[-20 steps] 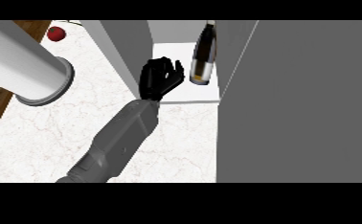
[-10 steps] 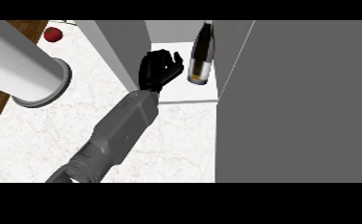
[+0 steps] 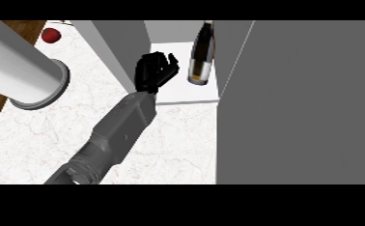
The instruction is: Pick up the wine, place it into the cabinet and close the cabinet
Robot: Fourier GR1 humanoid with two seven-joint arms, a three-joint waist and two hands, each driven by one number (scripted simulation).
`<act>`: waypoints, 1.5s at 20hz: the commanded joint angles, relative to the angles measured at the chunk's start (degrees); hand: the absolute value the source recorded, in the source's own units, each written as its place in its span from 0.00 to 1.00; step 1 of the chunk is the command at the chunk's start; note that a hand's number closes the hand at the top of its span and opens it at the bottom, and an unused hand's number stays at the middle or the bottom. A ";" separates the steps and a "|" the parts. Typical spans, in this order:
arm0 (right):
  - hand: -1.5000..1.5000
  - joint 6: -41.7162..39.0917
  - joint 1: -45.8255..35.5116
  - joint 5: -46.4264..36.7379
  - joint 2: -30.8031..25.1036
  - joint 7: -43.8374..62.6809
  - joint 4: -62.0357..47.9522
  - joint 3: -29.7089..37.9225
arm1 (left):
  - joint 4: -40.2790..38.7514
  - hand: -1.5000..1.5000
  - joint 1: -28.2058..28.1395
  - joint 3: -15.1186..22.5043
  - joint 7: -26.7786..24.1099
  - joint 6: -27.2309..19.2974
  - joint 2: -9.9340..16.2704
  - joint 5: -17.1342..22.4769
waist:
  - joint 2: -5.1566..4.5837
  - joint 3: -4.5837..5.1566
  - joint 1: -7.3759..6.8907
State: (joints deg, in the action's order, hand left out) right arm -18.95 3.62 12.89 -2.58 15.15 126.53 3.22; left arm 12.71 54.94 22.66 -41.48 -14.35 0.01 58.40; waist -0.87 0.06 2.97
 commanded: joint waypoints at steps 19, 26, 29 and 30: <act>0.00 0.74 -0.17 1.78 -1.65 2.73 2.00 2.38 | 7.46 0.00 -3.64 -0.19 -9.44 -1.70 0.94 -3.47 | 1.14 -0.09 -3.13; 0.00 3.19 1.35 -3.63 1.28 3.50 3.23 -1.80 | 25.62 0.00 -14.06 6.95 -5.28 -5.55 1.88 -7.80 | 1.82 -0.11 -5.22; 0.00 2.94 0.34 -1.21 0.26 3.89 4.76 -0.05 | 36.90 0.00 -18.97 9.88 0.20 -7.37 6.29 -10.07 | 1.59 -0.12 -4.66; 0.00 2.50 0.09 0.96 -1.52 6.00 5.36 1.81 | 40.67 0.00 -21.78 12.27 1.17 -7.28 6.51 -10.72 | 1.81 -0.13 -5.16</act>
State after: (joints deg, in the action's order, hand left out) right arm -16.60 4.38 12.77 -3.12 19.91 131.54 3.69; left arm 41.36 40.21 30.95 -43.38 -19.50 3.08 50.03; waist 0.43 0.13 -1.17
